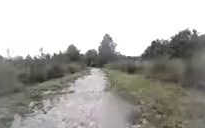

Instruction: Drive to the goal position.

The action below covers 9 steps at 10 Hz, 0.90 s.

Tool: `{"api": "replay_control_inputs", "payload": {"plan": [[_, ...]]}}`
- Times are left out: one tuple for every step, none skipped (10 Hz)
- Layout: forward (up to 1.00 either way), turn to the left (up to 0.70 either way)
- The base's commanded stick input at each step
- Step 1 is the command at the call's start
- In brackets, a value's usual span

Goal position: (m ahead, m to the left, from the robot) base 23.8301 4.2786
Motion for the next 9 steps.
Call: {"api": "replay_control_inputs", "payload": {"plan": [[0.85,0.0],[0.85,0.0],[0.85,0.0],[0.85,0.0],[0.85,0.0],[0.85,0.0],[0.85,0.0],[0.85,0.0],[0.85,0.0]]}}
